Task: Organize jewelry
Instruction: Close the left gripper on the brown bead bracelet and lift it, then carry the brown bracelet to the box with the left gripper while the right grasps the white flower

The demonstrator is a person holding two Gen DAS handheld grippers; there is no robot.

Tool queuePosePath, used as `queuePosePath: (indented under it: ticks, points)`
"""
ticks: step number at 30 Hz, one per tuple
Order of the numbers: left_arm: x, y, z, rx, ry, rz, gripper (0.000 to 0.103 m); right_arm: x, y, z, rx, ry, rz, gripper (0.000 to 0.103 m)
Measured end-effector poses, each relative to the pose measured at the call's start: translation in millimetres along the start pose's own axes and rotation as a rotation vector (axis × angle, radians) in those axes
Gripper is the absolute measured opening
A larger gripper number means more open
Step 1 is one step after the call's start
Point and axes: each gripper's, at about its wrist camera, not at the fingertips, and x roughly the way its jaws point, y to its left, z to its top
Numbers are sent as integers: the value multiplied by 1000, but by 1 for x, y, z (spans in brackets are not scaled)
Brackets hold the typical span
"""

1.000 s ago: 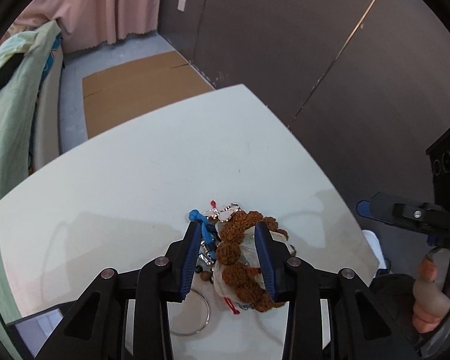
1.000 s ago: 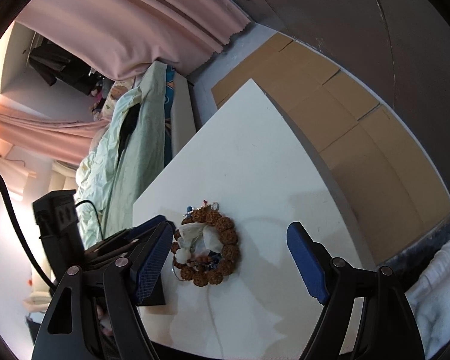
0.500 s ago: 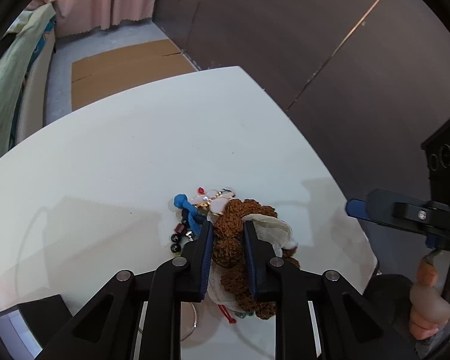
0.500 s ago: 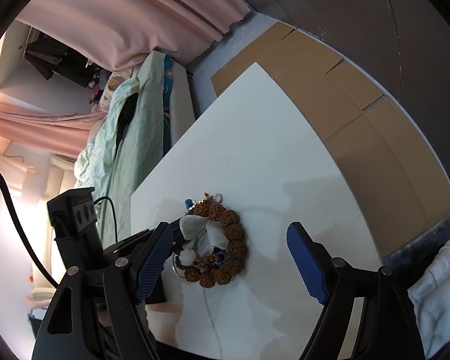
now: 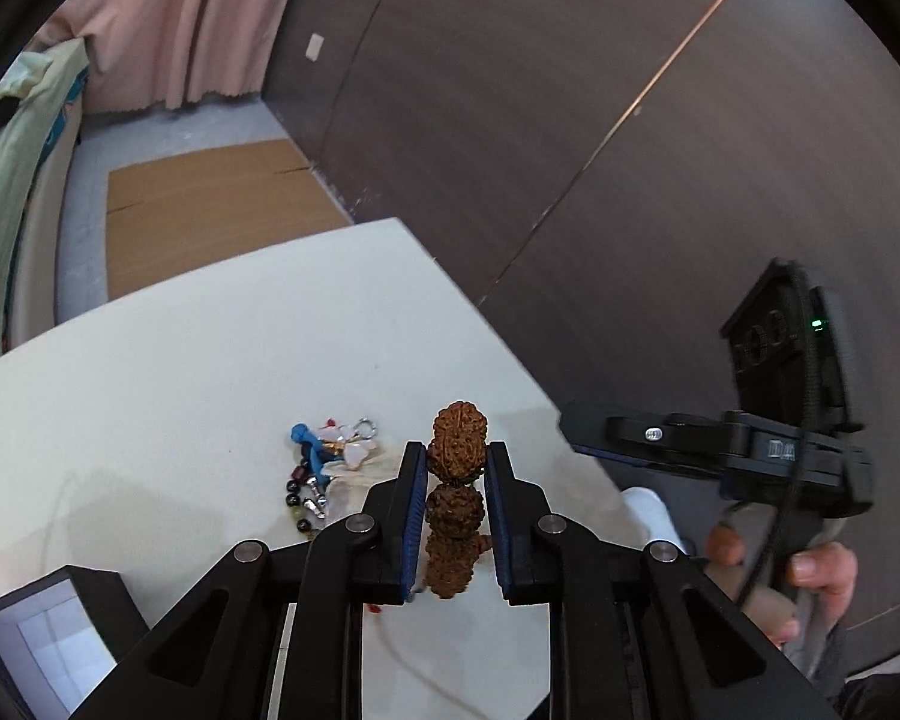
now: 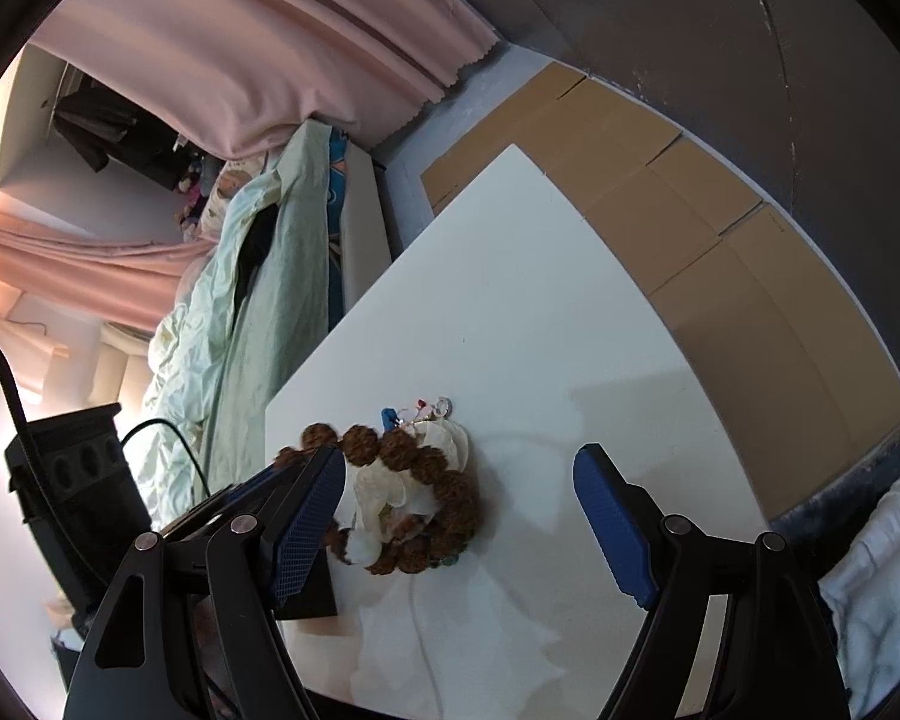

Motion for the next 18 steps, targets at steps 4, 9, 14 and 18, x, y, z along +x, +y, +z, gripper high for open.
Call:
queuePosePath:
  ticks: [4,9,14,18]
  points:
    - [-15,0,3,-6,-36,-27,20,0,4,-1,-5,-7,5,80]
    - [-37,3,5,-18,-81,-61,20,5,14,-3,-33,-8,1,80]
    - [-65,7,5,-15,-159,-72,20,15,24,-6,-45,6,0,80]
    - [-87,11,1,-10,-204,-79,20,24,33,-10,-67,20,-10,80]
